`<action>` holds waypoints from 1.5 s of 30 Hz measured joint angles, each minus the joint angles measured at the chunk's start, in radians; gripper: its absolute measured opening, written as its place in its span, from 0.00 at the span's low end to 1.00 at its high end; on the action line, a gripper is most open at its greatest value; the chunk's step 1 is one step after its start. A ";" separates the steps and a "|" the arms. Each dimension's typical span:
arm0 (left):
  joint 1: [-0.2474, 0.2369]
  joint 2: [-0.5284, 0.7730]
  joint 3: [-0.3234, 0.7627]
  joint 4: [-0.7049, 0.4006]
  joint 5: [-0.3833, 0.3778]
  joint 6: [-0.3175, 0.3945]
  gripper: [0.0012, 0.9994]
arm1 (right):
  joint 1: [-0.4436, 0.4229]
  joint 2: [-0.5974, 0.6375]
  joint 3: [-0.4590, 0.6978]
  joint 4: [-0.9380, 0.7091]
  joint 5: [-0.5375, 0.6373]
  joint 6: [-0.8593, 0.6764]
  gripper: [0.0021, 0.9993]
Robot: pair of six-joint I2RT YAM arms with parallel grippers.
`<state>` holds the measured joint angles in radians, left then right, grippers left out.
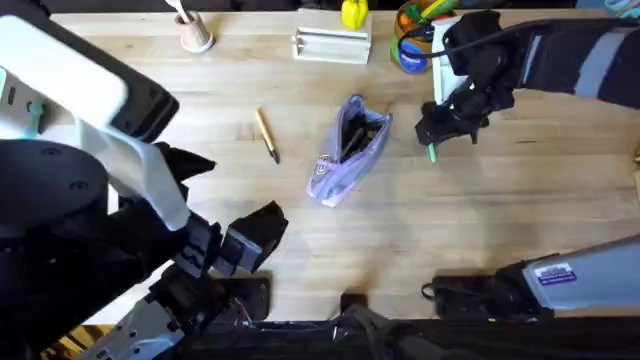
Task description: Unzip the bag, pick up the pens from the table one at a time and place them inside, then zip the bag closed.
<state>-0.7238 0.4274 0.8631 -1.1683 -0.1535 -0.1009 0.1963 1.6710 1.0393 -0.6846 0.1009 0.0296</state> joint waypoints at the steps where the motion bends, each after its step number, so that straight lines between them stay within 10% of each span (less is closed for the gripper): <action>1: 0.000 0.000 0.000 0.000 0.000 0.000 0.99 | 0.000 -0.001 0.001 -0.001 0.000 -0.005 0.04; 15: 0.000 0.000 0.000 0.000 0.000 0.000 0.99 | 0.000 -0.297 0.060 0.140 -0.160 -0.324 0.04; 27: 0.000 0.000 0.000 0.000 0.000 0.000 0.99 | 0.091 -0.288 0.067 0.197 -0.484 -1.117 0.03; 45: 0.000 0.000 0.000 0.000 -0.001 0.000 0.99 | 0.187 -0.235 0.067 0.194 -0.142 -1.958 0.03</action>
<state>-0.7238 0.4274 0.8631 -1.1683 -0.1543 -0.1009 0.3832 1.4357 1.1061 -0.4904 -0.0410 -1.9281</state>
